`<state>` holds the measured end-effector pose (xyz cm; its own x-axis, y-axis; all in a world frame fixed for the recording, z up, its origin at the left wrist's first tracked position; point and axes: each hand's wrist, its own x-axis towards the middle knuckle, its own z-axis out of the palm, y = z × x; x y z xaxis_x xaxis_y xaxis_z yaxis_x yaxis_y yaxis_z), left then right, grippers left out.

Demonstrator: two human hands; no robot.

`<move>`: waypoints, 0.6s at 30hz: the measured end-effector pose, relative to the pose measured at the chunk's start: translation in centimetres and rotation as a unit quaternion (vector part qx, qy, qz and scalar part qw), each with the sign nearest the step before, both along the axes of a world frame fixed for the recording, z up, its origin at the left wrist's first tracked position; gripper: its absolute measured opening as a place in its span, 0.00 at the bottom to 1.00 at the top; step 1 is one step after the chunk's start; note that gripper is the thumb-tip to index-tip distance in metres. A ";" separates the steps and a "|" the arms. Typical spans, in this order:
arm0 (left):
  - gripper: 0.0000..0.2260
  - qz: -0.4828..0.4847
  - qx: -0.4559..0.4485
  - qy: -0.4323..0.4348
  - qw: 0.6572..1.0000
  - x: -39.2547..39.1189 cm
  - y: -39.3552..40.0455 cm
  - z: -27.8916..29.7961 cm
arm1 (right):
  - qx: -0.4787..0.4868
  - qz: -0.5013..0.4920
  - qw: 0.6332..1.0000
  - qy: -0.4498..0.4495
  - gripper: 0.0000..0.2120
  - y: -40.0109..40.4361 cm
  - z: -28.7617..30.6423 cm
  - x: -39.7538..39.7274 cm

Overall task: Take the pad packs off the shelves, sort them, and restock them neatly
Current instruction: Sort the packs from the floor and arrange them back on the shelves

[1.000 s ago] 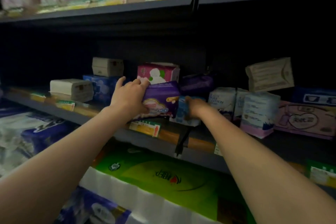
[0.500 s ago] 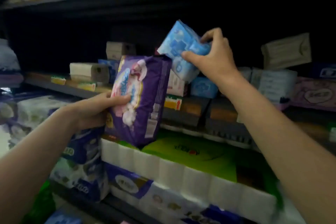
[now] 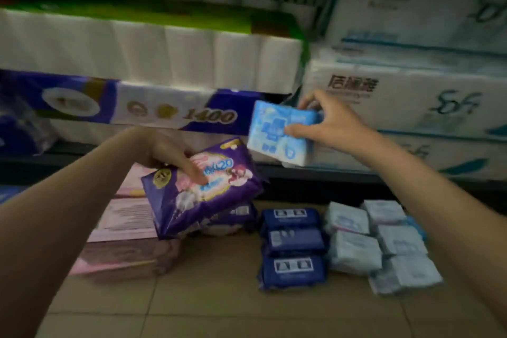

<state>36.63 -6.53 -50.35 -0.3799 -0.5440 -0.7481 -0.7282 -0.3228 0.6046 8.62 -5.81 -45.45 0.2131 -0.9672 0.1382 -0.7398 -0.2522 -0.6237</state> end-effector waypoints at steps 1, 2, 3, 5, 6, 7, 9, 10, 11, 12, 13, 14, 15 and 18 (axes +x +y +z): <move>0.41 -0.016 0.015 -0.031 0.999 -0.8 0.0 -0.8 | 0.029 -0.010 0.999 0.014 0.18 0.3 -1.2 -1.5; 0.40 -0.027 0.024 -0.056 0.998 -1.5 0.0 -1.5 | 0.063 -0.019 0.998 0.022 0.18 0.5 -2.3 -2.8; 0.40 -0.036 0.027 -0.082 0.996 -2.3 0.1 -2.1 | 0.102 -0.027 0.994 0.021 0.17 0.7 -3.3 -4.0; 0.41 -0.052 0.005 -0.137 0.989 -4.1 0.3 -2.8 | 0.164 -0.042 0.985 0.012 0.17 0.9 -5.1 -5.9; 0.41 -0.055 -0.007 -0.156 0.986 -4.9 0.4 -3.1 | 0.182 -0.048 0.982 0.012 0.17 0.8 -5.9 -6.6; 0.38 -0.052 -0.016 -0.165 0.985 -5.7 0.4 -3.3 | 0.193 -0.054 0.980 0.013 0.17 0.6 -6.5 -7.1; 0.29 -0.043 -0.026 -0.168 0.985 -6.8 0.5 -3.6 | 0.205 -0.061 0.977 0.017 0.18 0.4 -7.7 -7.5; 0.28 -0.042 -0.030 -0.171 0.984 -7.1 0.6 -3.8 | 0.207 -0.061 0.976 0.023 0.19 0.3 -8.3 -7.5; 0.28 -0.042 -0.038 -0.174 0.983 -7.3 0.8 -4.1 | 0.208 -0.059 0.976 0.033 0.21 0.4 -8.9 -7.4; 0.29 -0.038 -0.048 -0.178 0.982 -7.3 0.9 -4.4 | 0.206 -0.055 0.976 0.049 0.23 0.5 -9.6 -7.3; 0.30 -0.030 -0.057 -0.179 0.982 -7.4 1.1 -4.7 | 0.206 -0.050 0.975 0.063 0.25 0.7 -10.3 -7.1; 0.31 -0.021 -0.068 -0.180 0.981 -7.4 1.2 -5.1 | 0.209 -0.046 0.974 0.072 0.26 0.7 -11.1 -7.1; 0.31 -0.015 -0.079 -0.183 0.980 -7.3 1.2 -5.4 | 0.217 -0.044 0.972 0.076 0.27 0.8 -11.9 -7.0; 0.31 -0.002 -0.103 -0.175 0.979 -7.4 0.8 -6.0 | 0.242 -0.036 0.967 0.076 0.27 0.8 -13.5 -7.1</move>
